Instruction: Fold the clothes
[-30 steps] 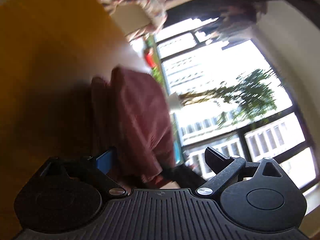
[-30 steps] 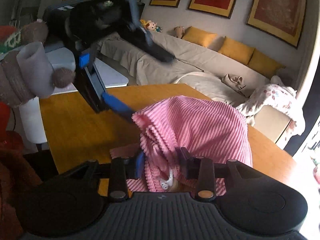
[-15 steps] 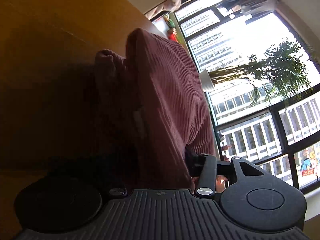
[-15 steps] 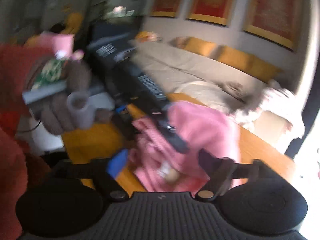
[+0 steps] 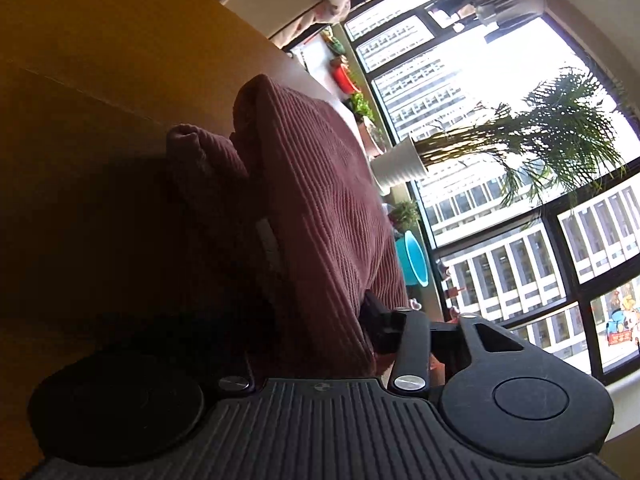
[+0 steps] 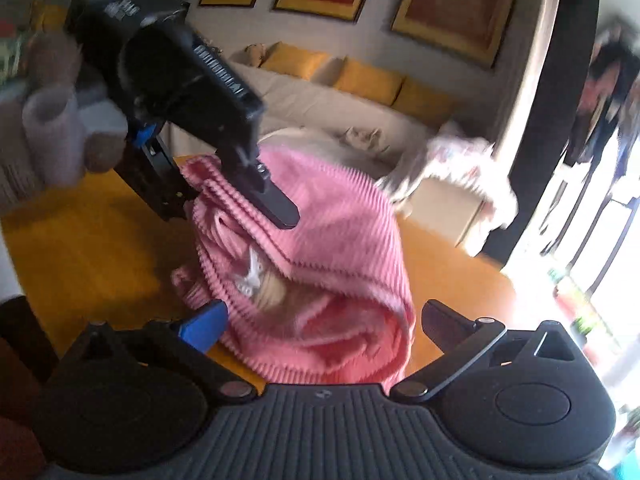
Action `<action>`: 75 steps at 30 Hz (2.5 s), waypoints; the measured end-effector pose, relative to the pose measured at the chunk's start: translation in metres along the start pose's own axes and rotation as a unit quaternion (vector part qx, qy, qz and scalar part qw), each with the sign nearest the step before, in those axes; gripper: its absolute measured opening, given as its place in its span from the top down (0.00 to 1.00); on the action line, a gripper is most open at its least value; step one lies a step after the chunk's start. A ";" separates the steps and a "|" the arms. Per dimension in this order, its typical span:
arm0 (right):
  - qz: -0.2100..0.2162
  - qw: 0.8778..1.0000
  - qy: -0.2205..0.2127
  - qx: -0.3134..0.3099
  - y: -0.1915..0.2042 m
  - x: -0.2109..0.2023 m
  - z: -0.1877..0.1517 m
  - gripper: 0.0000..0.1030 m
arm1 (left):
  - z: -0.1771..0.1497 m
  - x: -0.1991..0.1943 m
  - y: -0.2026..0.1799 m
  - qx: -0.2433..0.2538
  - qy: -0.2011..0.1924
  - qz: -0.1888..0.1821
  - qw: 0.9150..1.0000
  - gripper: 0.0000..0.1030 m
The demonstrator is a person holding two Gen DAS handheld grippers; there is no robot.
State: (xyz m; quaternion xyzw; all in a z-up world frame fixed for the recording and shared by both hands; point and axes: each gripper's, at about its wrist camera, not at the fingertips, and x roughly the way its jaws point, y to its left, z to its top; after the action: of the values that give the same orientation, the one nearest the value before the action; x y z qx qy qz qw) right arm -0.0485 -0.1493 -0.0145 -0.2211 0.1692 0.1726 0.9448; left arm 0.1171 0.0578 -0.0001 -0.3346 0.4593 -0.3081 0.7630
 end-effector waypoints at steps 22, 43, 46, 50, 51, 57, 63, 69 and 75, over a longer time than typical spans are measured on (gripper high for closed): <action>-0.048 0.996 0.071 0.001 0.022 0.024 -0.001 0.00 | -0.007 0.017 0.008 -0.010 0.025 -0.020 0.999 0.18; -0.032 0.991 0.099 0.086 -0.003 0.028 -0.010 0.00 | -0.068 -0.027 0.036 0.008 0.004 0.006 1.000 0.66; -0.019 0.988 0.110 0.105 -0.015 0.033 -0.010 0.00 | -0.081 -0.022 0.036 -0.008 0.014 -0.010 1.000 0.66; 0.005 0.982 0.125 0.140 -0.034 0.045 -0.011 0.00 | -0.070 -0.025 0.029 -0.028 -0.003 -0.060 0.998 0.65; 0.006 0.982 0.127 0.142 -0.035 0.046 -0.011 0.00 | -0.065 -0.027 0.028 -0.038 -0.011 -0.073 0.997 0.66; -0.007 0.988 0.113 0.101 -0.027 0.044 -0.009 0.00 | -0.069 -0.011 0.025 -0.078 -0.004 -0.084 0.993 0.74; 0.026 0.993 0.110 0.038 -0.040 0.030 -0.013 0.00 | -0.096 -0.001 0.046 -0.120 0.055 -0.064 0.989 0.74; 0.175 0.981 0.039 0.075 -0.096 -0.025 0.004 0.00 | -0.091 -0.058 0.029 -0.037 0.050 -0.061 0.996 0.14; 0.204 0.965 0.012 0.162 -0.116 0.020 0.039 0.00 | -0.068 -0.095 0.026 -0.041 -0.036 -0.044 0.998 0.06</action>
State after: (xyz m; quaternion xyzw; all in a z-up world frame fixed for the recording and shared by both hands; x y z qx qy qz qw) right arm 0.0252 -0.2237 0.0525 -0.0281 0.2475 0.3296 0.9107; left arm 0.0230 0.1319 0.0021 -0.3960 0.4282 -0.3100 0.7508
